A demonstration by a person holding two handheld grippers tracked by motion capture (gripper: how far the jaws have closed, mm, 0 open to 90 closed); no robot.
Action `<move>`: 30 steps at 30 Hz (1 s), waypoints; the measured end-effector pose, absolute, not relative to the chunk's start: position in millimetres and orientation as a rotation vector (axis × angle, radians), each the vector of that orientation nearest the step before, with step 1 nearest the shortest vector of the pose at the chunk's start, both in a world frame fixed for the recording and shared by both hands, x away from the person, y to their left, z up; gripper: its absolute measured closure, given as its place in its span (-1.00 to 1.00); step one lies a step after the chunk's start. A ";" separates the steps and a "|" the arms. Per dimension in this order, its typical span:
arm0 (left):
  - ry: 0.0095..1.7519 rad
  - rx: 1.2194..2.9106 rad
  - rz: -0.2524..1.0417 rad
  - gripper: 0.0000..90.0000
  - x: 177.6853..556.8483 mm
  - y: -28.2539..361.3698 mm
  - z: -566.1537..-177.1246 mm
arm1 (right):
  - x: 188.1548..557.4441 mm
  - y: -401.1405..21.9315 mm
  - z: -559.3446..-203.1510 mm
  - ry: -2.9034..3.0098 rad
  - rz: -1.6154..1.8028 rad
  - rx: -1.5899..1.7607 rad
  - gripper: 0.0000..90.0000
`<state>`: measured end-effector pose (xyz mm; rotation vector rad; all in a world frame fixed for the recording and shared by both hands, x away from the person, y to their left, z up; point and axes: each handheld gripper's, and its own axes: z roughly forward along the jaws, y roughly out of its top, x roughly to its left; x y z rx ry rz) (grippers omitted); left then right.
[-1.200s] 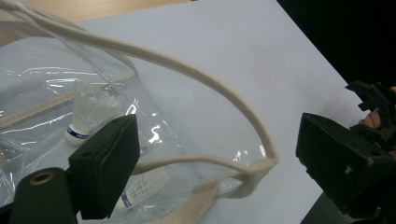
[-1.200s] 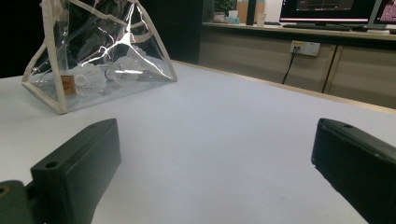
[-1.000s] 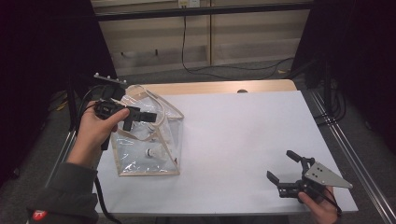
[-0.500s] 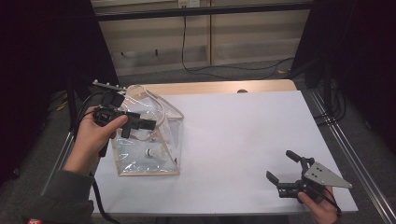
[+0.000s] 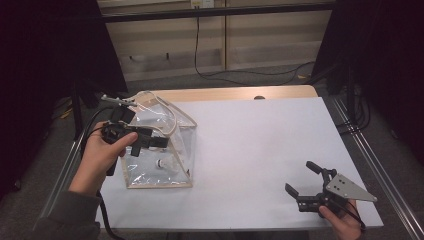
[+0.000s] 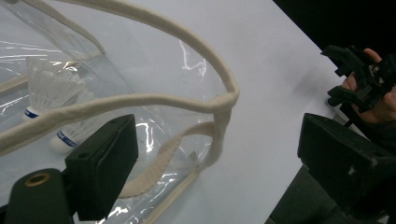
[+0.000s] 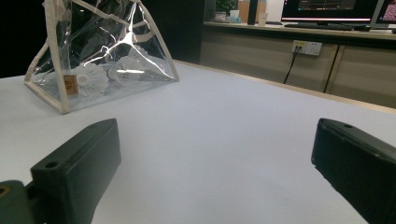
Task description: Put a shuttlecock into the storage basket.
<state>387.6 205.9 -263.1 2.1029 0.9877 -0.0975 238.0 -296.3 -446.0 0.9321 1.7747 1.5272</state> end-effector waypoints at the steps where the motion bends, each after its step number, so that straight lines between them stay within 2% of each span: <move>1: 0.985 2.100 -0.100 -0.72 386.9 205.7 -264.2 | 238.1 -296.4 -446.0 1.775 1.527 0.932 -0.97; 30: 0.941 2.099 -0.147 -0.70 370.6 201.3 -290.0 | 237.6 -296.4 -445.8 1.772 1.525 0.930 -0.97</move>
